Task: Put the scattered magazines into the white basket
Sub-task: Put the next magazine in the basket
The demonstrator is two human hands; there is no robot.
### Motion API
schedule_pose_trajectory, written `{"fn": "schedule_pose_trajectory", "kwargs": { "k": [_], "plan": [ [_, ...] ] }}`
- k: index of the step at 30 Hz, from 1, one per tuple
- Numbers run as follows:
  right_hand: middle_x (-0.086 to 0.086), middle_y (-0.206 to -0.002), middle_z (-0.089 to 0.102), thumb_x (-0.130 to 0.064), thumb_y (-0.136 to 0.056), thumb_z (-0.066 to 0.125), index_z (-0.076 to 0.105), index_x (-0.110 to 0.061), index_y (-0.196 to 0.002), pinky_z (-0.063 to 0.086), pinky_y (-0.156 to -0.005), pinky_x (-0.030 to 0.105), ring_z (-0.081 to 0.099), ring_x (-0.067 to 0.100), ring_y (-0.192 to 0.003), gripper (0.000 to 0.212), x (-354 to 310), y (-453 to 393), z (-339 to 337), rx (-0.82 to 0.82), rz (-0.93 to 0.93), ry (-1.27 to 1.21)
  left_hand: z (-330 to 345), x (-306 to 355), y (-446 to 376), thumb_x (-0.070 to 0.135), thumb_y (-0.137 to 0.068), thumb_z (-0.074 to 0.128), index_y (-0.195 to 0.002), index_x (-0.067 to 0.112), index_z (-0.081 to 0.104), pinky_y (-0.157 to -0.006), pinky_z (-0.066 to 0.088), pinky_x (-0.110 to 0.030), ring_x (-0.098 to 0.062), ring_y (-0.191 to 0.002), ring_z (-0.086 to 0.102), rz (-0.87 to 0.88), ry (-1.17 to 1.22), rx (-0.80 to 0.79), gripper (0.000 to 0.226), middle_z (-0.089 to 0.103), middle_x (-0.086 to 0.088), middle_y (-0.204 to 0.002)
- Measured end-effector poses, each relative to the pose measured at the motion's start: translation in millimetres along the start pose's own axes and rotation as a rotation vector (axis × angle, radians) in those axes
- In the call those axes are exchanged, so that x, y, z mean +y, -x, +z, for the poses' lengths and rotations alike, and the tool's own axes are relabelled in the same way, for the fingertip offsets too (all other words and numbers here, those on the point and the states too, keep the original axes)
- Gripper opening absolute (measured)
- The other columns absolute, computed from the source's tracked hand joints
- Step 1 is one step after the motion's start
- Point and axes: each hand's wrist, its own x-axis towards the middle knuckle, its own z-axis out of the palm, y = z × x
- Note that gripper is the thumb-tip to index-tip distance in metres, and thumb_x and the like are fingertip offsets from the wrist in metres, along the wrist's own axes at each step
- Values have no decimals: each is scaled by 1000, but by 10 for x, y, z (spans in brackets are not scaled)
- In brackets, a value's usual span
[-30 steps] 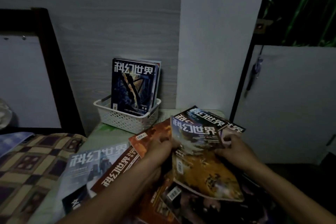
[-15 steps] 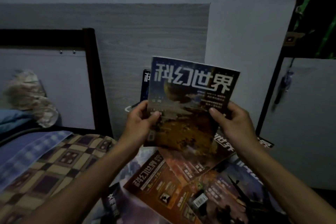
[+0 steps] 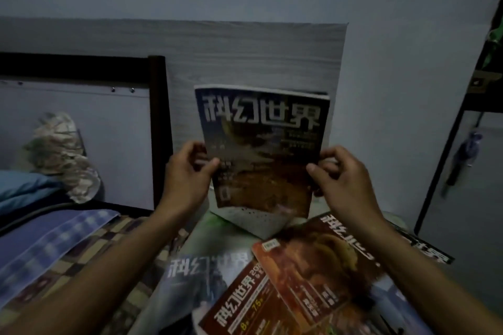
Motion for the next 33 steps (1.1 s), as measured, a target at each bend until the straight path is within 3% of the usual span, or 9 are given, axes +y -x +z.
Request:
{"fn": "schedule_pose_trajectory", "kwargs": {
  "k": [2, 7, 12, 15, 21, 27, 30, 33],
  "plan": [
    [-3, -70, 73, -18, -91, 67, 59, -30, -89, 56, -59, 34, 70, 12, -66, 14, -51, -304, 97, 33, 5, -35, 23, 72, -395, 8, -91, 64, -89, 36, 59, -64, 54, -13, 5, -83, 65, 4, -14, 12, 29, 65, 12, -93],
    [-4, -66, 73, -17, -91, 66, 61, -20, -90, 59, -66, 48, 69, 19, -63, 6, 369, -773, 509, 70, 170, -127, 263, -341, -1119, 9, -90, 65, -87, 35, 58, -76, 58, -38, -17, -94, 64, -157, -113, -31, 28, 63, 7, -99],
    [0, -69, 73, -22, -92, 64, 56, -26, -90, 56, -64, 38, 71, 18, -65, 9, 1071, -797, 810, 23, 279, 6, 634, -1019, -1246, 4, -86, 67, -93, 16, 63, -80, 59, -47, -27, -90, 65, -228, -289, -17, 15, 66, -4, -96],
    [0, -61, 67, -20, -92, 64, 55, -26, -89, 55, -63, 39, 70, 22, -66, 12, 1365, -726, 915, -21, 293, 90, 750, -1374, -1212, 3, -85, 67, -92, 16, 63, -81, 58, -52, -28, -91, 64, -273, -305, -43, 15, 65, -6, -96],
    [-10, -68, 69, -18, -85, 73, 68, -22, -84, 49, -56, 19, 65, 1, -61, 6, 1601, -757, 1004, 108, 250, 171, 882, -1740, -1193, 7, -84, 71, -89, 21, 64, -82, 58, -45, -19, -87, 64, -276, -320, -38, 17, 63, 6, -86],
    [-5, -66, 69, -24, -80, 79, 72, -17, -69, 56, -62, 27, 67, 10, -64, 14, 1580, -821, 996, 163, 353, 188, 925, -1770, -1201, 4, -83, 72, -107, 17, 63, -70, 53, -29, -18, -90, 64, -364, -276, -45, 28, 64, 4, -89],
    [1, -65, 71, -24, -82, 77, 70, -16, -64, 58, -66, 32, 69, 18, -65, 21, 1493, -772, 854, 216, 428, 154, 909, -1627, -1028, 7, -83, 73, -121, 17, 55, -71, 54, -33, -21, -93, 62, -441, -223, -100, 43, 61, 1, -99],
    [5, -63, 71, -17, -87, 70, 71, -14, -64, 55, -58, 32, 67, 21, -60, 23, 1350, -529, 529, 183, 503, 18, 854, -1338, -740, 9, -85, 71, -112, 18, 59, -67, 48, -28, -20, -90, 61, -351, -279, -57, 31, 63, -1, -101]
  ]
}}
